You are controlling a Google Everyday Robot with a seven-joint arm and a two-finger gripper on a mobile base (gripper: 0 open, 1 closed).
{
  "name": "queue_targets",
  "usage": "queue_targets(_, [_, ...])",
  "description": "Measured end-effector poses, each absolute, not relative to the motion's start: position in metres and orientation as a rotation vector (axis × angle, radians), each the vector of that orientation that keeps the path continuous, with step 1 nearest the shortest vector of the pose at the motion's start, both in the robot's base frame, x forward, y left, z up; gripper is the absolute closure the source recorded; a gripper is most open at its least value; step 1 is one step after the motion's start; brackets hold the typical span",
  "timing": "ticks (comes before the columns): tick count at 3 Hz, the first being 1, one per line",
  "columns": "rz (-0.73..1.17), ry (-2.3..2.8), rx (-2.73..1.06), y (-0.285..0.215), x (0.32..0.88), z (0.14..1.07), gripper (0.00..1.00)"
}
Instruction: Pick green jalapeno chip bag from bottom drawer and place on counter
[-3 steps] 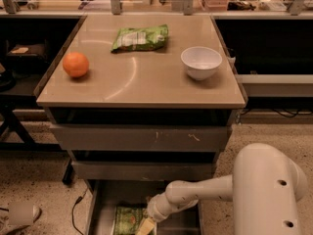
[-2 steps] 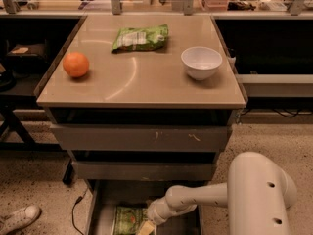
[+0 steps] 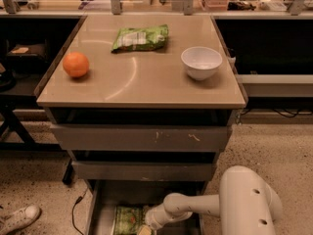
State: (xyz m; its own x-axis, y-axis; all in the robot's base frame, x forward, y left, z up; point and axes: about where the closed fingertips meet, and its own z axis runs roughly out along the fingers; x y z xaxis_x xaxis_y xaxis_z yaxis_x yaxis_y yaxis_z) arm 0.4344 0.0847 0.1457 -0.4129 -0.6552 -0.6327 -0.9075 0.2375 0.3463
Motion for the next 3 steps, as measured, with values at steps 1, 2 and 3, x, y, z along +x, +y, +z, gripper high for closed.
queue_targets(1, [0.999,2.153,-1.427,0.0944,0.4378,0.1251,0.00])
queue_targets(2, [0.999,2.153,-1.427,0.0944,0.4379,0.1282,0.18])
queue_targets(3, [0.999,2.153,-1.427,0.0944,0.4379,0.1282,0.41])
